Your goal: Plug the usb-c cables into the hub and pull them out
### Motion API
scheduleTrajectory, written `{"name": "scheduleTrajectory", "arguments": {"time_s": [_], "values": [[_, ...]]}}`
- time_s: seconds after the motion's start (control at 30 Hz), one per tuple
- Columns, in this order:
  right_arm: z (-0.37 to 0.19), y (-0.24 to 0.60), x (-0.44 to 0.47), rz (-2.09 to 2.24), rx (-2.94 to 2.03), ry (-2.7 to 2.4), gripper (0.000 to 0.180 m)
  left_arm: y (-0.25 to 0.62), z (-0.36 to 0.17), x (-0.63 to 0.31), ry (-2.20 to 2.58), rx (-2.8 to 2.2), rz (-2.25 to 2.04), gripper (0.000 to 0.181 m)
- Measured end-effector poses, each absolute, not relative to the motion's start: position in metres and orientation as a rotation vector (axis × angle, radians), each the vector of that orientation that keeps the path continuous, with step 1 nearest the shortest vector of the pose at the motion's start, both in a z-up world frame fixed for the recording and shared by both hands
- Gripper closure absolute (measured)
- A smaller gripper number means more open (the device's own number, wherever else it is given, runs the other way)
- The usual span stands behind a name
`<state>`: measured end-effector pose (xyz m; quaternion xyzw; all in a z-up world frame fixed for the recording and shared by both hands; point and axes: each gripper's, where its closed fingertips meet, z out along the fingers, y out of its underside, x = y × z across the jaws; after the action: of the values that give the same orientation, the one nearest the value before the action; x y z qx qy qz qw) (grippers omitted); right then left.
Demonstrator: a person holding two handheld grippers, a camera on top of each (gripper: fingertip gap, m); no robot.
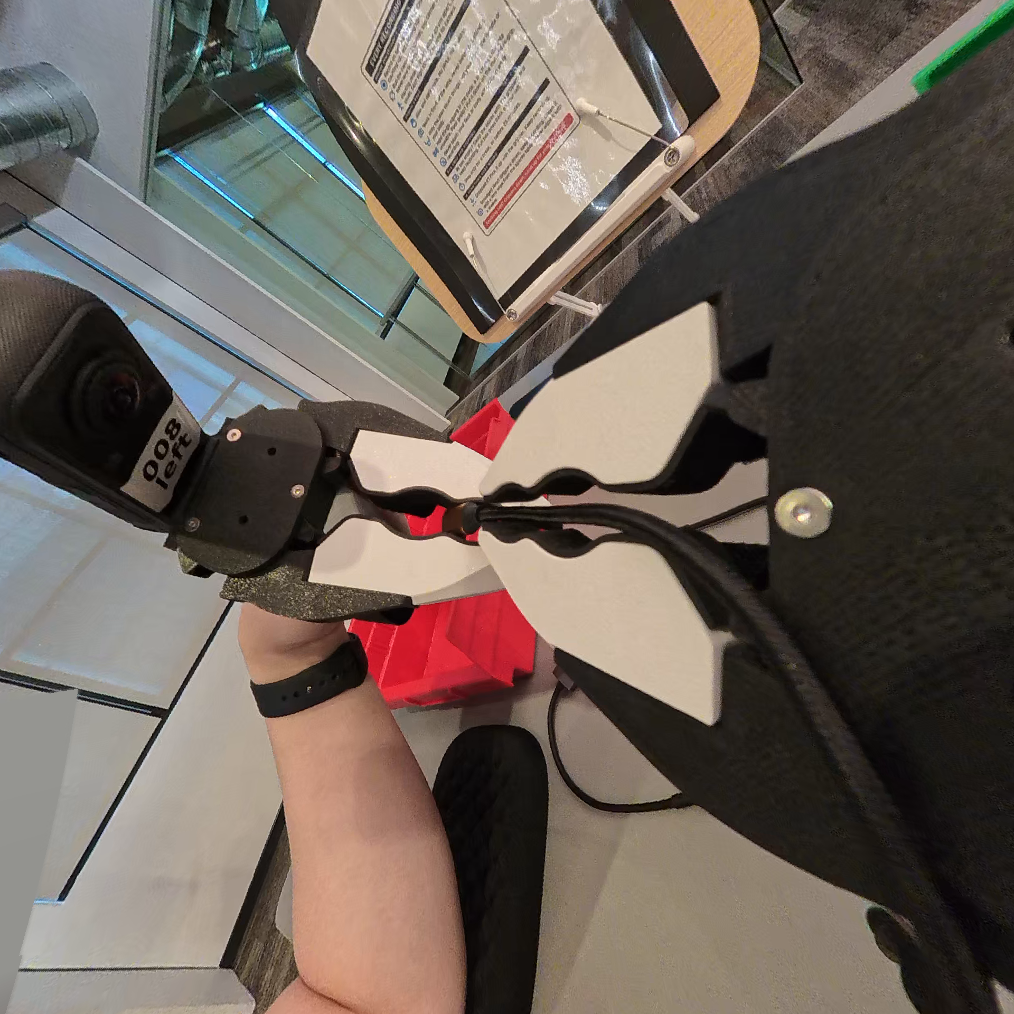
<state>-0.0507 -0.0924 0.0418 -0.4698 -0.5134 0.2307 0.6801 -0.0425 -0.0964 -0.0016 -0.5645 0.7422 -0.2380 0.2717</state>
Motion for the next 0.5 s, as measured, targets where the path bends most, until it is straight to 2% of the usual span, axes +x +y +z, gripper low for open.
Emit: {"name": "scheduleTrajectory", "arguments": {"time_s": [0.03,0.47,0.5], "values": [[0.0408,-0.0923,-0.0507,0.520,-1.059,-1.155,0.173,-0.0963,-0.0022,-0.0424,2.001,-1.521,-0.638,0.170],[0.0371,-0.0974,-0.0495,0.479,-1.076,-1.216,0.175,-0.1015,-0.0066,-0.0412,2.022,-1.545,-0.668,0.170],[0.0398,-0.0978,-0.0495,0.478,-1.074,-1.213,0.175,-0.1006,-0.0060,-0.0431,2.017,-1.554,-0.666,0.164]]}}
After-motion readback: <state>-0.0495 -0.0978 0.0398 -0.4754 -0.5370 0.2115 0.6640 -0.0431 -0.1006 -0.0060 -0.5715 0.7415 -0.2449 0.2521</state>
